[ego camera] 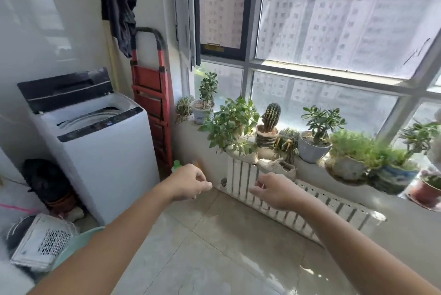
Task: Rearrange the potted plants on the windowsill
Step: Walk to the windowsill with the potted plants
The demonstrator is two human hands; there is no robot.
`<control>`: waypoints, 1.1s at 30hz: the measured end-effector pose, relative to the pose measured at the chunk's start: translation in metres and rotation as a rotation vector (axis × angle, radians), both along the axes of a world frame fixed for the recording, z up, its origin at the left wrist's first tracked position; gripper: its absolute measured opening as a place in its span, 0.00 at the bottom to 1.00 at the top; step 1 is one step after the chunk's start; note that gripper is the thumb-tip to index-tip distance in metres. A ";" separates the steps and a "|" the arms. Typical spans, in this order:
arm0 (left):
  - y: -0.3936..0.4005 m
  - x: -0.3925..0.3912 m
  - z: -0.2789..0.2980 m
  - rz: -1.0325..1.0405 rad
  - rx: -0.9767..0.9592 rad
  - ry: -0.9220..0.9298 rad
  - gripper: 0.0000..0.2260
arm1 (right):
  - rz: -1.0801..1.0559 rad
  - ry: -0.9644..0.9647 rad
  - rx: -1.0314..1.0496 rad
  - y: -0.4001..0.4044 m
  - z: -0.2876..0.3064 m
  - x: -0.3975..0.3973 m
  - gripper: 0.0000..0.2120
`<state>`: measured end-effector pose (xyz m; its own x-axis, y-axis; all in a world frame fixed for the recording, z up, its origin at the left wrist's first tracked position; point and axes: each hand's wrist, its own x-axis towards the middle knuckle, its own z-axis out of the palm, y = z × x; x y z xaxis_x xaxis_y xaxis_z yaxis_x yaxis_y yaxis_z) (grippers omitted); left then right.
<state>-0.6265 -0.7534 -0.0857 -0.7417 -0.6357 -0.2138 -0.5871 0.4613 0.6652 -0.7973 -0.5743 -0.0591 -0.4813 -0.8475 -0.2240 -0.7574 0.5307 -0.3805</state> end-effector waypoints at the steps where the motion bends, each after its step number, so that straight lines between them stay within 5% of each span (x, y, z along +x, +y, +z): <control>1: -0.013 -0.010 -0.002 -0.021 0.008 -0.005 0.11 | -0.022 0.000 0.006 -0.009 -0.004 -0.007 0.20; 10: -0.138 -0.099 0.036 -0.226 -0.070 -0.023 0.12 | -0.241 0.001 -0.079 -0.103 0.015 -0.056 0.19; 33: -0.245 -0.361 -0.005 -0.311 -0.035 -0.064 0.12 | -0.352 -0.069 0.008 -0.219 -0.025 -0.297 0.11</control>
